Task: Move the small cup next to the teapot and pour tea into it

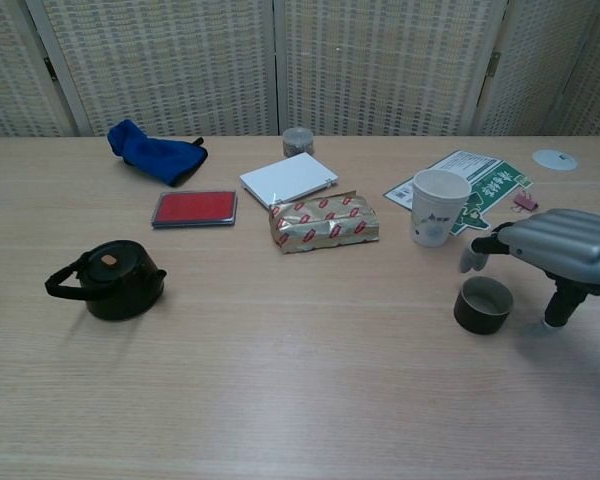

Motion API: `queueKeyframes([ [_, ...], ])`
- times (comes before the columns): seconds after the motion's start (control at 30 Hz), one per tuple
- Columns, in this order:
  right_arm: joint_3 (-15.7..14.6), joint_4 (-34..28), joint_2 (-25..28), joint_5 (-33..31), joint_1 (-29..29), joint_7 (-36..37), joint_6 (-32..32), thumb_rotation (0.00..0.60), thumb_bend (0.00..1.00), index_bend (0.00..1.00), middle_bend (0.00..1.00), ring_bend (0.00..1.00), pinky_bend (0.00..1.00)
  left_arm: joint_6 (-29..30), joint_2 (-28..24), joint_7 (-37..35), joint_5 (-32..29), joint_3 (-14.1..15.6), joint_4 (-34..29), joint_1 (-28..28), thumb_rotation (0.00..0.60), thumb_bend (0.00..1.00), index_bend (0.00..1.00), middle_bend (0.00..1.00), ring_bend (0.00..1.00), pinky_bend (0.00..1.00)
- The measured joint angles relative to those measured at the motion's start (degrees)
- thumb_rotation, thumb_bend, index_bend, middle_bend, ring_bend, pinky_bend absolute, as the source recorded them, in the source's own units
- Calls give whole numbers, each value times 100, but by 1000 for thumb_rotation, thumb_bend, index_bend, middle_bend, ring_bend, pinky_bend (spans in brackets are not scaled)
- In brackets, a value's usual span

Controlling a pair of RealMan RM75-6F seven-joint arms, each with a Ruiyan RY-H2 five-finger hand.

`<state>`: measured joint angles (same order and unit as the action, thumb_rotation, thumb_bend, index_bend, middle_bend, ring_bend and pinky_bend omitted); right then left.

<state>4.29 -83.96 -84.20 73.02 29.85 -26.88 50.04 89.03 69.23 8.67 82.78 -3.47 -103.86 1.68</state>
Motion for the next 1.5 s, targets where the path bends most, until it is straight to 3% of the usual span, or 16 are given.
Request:
queueKeyframes([
  [0.43, -40, 54, -217, -347, 234, -304, -32, 600, 190, 418, 267, 169, 265, 33, -3, -72, -1, -10, 47, -27, 600, 177, 355, 266, 256, 83],
  [0.7, 45, -136, -256, -367, 426, -334, -11, 600, 200, 428, 272, 169, 265, 66, -9, -73, 9, -32, 65, -33, 600, 177, 355, 266, 256, 83],
  [1.0, 346, -266, -501, -711, 993, -662, -260, 600, 202, 429, 272, 169, 265, 110, -38, -32, 55, -16, 34, -59, 600, 177, 355, 266, 256, 83],
  [1.5, 697, 49, -1299, -1943, 2248, -1705, -582, 600, 202, 429, 272, 169, 265, 180, -93, 37, 97, 4, -7, -110, 600, 178, 355, 266, 256, 82],
])
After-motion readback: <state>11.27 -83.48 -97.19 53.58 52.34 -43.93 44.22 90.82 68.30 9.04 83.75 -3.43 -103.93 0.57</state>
